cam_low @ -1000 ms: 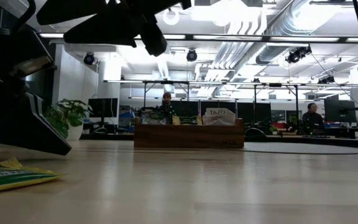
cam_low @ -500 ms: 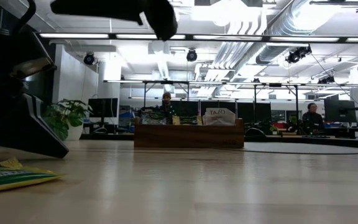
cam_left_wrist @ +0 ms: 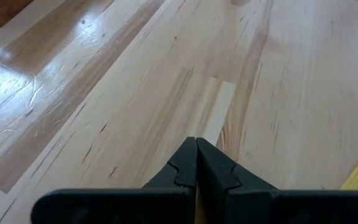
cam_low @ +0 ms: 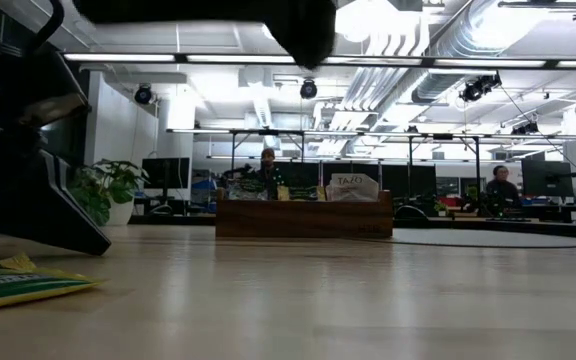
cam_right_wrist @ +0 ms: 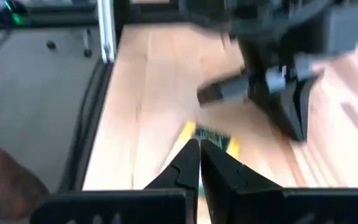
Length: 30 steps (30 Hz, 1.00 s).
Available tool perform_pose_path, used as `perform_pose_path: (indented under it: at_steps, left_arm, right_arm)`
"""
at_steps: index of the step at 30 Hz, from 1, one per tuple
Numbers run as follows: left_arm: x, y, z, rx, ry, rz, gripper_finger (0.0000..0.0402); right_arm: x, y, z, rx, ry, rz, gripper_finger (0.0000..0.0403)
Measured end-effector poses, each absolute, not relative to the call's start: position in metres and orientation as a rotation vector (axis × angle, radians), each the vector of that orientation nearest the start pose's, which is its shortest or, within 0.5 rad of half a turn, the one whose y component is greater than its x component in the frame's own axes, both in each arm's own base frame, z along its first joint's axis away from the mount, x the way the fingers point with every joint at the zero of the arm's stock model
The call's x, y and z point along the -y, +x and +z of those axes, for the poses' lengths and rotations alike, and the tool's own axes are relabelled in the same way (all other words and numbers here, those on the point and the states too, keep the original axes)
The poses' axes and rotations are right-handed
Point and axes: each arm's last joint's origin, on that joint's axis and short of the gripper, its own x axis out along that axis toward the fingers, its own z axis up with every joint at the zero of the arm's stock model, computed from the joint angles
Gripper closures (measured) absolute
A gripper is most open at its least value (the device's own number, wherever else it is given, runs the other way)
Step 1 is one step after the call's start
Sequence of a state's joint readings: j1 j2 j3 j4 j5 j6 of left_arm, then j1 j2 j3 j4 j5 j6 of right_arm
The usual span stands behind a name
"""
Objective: Pick & Place Tea
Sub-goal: Put the yellow tea bag into the middle section of the wooden organizer
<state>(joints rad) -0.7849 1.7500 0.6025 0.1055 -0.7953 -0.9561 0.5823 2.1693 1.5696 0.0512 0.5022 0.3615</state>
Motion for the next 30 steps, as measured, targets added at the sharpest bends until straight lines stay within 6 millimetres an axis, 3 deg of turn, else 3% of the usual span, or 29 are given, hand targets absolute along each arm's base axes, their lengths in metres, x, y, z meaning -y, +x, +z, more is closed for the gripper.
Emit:
perform_pose_path:
  at_steps: [4, 9, 18, 23, 30]
  left_arm:
    - [0.174, 0.204, 0.089, -0.631, -0.208, 0.342, 0.0401]
    - [0.175, 0.204, 0.089, -0.653, -0.261, 0.325, 0.0401]
    - [0.179, 0.204, 0.099, -0.728, -0.348, 0.226, 0.0401]
    - [0.182, 0.201, 0.106, -0.795, -0.393, 0.142, 0.0401]
    - [0.183, 0.198, 0.113, -0.867, -0.453, 0.066, 0.0401]
  right_arm:
    - [-0.252, 0.409, 0.175, -0.564, 0.079, -0.012, 0.0400]
    - [-0.238, 0.423, 0.161, -0.636, 0.135, 0.118, 0.0401]
    - [-0.221, 0.439, 0.140, -0.643, 0.085, 0.201, 0.0402]
    - [-0.222, 0.439, 0.139, -0.654, 0.040, 0.236, 0.0402]
    - [-0.222, 0.443, 0.118, -0.666, 0.012, 0.260, 0.0403]
